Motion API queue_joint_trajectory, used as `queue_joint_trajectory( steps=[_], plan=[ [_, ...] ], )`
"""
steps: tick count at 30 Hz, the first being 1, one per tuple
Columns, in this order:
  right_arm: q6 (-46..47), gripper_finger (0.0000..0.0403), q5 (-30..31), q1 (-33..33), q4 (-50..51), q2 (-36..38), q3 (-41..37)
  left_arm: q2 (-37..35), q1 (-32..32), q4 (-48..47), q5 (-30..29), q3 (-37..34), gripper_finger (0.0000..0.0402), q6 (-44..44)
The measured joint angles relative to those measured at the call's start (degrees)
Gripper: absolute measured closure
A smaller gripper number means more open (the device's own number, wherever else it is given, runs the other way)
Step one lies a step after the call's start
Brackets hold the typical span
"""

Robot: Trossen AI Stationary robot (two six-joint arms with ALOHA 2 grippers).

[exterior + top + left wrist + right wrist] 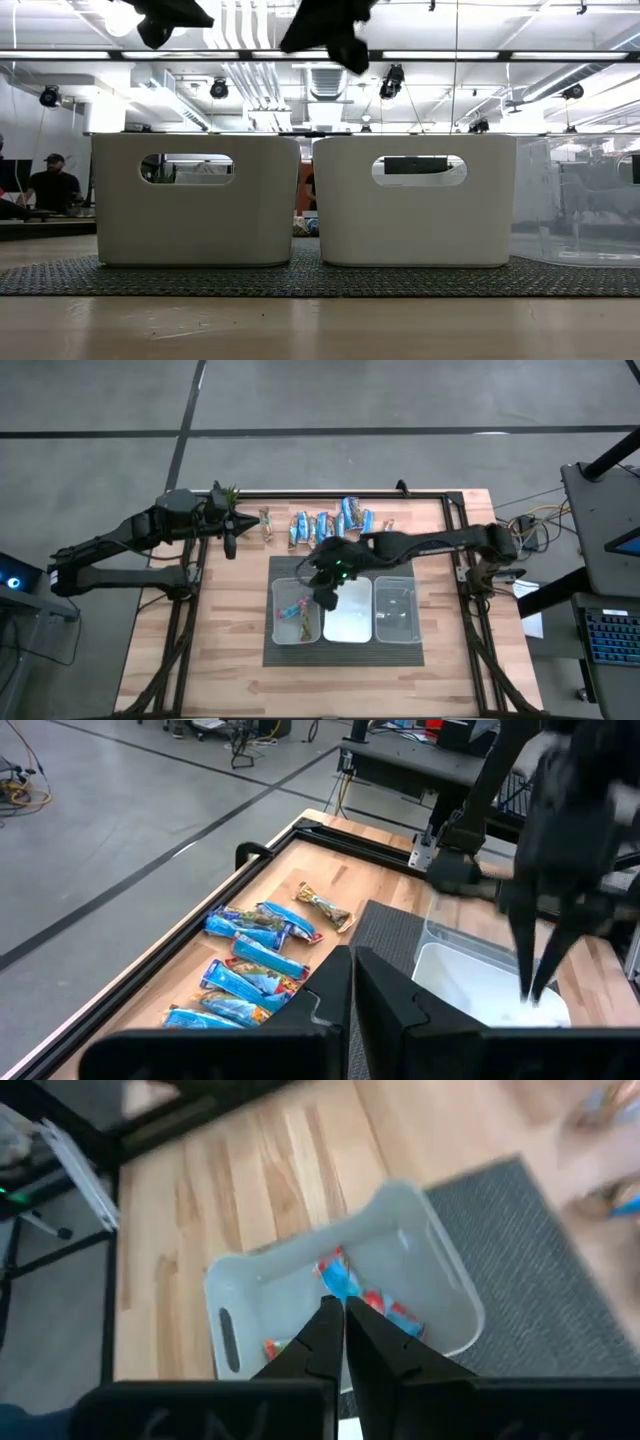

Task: Pick and place Granola Bars by type
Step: Put the red granola bar into the gray bin

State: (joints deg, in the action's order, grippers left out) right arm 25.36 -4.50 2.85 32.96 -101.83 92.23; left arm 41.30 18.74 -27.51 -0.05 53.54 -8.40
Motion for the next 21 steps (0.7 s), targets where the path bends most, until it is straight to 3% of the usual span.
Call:
queue_joint_trajectory(
  steps=[10, 16, 21],
  plan=[
    [-6.8, 0.0394, 0.4, -4.4, 3.3, 16.4, -0.6, -0.3, 0.0, 0.0, 0.0, 0.0, 0.0401, -0.1],
    [-9.8, 0.0394, 7.0, -7.4, 11.3, 26.0, -1.1, -0.2, 0.0, 0.2, 0.0, 0.0, 0.0401, 0.0],
    [-10.6, 0.0394, 8.2, -9.6, 13.4, 34.3, -4.7, -0.3, 0.0, 2.2, 0.0, 0.0, 0.0401, 0.0]
  ],
)
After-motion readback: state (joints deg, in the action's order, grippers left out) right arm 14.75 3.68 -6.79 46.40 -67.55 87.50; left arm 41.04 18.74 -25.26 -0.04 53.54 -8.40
